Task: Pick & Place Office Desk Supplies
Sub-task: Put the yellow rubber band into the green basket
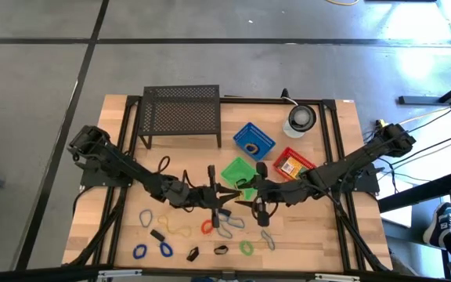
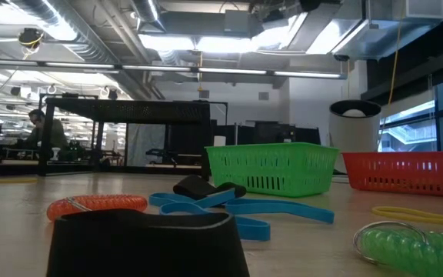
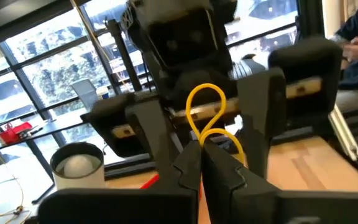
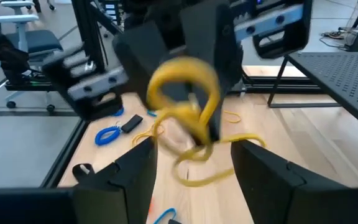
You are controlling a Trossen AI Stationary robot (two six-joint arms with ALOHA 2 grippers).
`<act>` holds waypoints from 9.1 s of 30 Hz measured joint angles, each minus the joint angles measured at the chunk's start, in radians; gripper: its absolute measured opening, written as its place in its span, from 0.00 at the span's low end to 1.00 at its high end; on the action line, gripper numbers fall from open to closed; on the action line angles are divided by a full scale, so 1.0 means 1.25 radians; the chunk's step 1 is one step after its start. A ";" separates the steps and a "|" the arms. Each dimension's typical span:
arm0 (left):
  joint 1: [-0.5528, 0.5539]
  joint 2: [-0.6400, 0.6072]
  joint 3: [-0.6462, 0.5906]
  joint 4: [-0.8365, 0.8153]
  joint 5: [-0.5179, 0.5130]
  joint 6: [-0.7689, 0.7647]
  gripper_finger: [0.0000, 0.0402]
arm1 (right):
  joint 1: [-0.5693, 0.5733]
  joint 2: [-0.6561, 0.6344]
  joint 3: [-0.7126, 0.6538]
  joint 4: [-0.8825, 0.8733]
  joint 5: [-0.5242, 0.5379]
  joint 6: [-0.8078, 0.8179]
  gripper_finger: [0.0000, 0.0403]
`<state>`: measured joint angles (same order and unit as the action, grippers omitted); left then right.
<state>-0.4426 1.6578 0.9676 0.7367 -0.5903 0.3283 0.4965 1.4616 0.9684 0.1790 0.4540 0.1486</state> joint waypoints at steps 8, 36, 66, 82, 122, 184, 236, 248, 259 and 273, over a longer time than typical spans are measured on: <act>0.002 0.000 0.000 0.004 0.000 0.000 0.00 | -0.004 0.000 0.000 0.000 0.001 0.031 0.49; -0.066 -0.001 0.000 -0.053 -0.209 -0.045 0.28 | -0.004 0.000 0.000 -0.019 0.016 0.063 0.02; -0.125 -0.001 -0.001 -0.226 -0.461 -0.170 0.34 | -0.384 0.112 0.000 -0.467 0.148 0.455 0.02; -0.127 -0.054 -0.001 -0.236 -0.582 -0.051 0.33 | -0.380 0.089 0.000 -0.454 0.194 0.386 0.02; -0.098 -0.351 -0.001 -0.504 -0.703 -0.025 0.33 | -0.254 0.161 0.000 -0.254 -0.220 0.211 0.02; 0.005 -0.329 -0.280 -1.382 0.395 -1.521 0.51 | -0.254 0.124 0.000 -0.198 -0.190 0.228 0.45; 0.005 -0.426 -0.248 -0.895 -0.054 -0.955 0.01 | -0.255 0.123 0.000 -0.175 -0.097 0.168 0.45; 0.005 -0.426 -0.246 -0.522 -0.143 -0.567 0.00 | -0.254 0.123 0.000 -0.115 -0.158 0.166 0.45; 0.005 -0.418 -0.246 -0.502 -0.184 -0.545 0.00 | -0.254 0.123 0.000 -0.100 -0.164 0.124 0.45; 0.018 -0.288 -0.245 -0.394 -0.179 -0.534 0.00 | -0.254 0.123 0.000 -0.042 -0.160 0.060 0.45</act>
<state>-0.4197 1.2983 0.6613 0.2443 -0.8135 -0.3396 0.1787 1.6157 0.9688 0.1268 0.2543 0.2230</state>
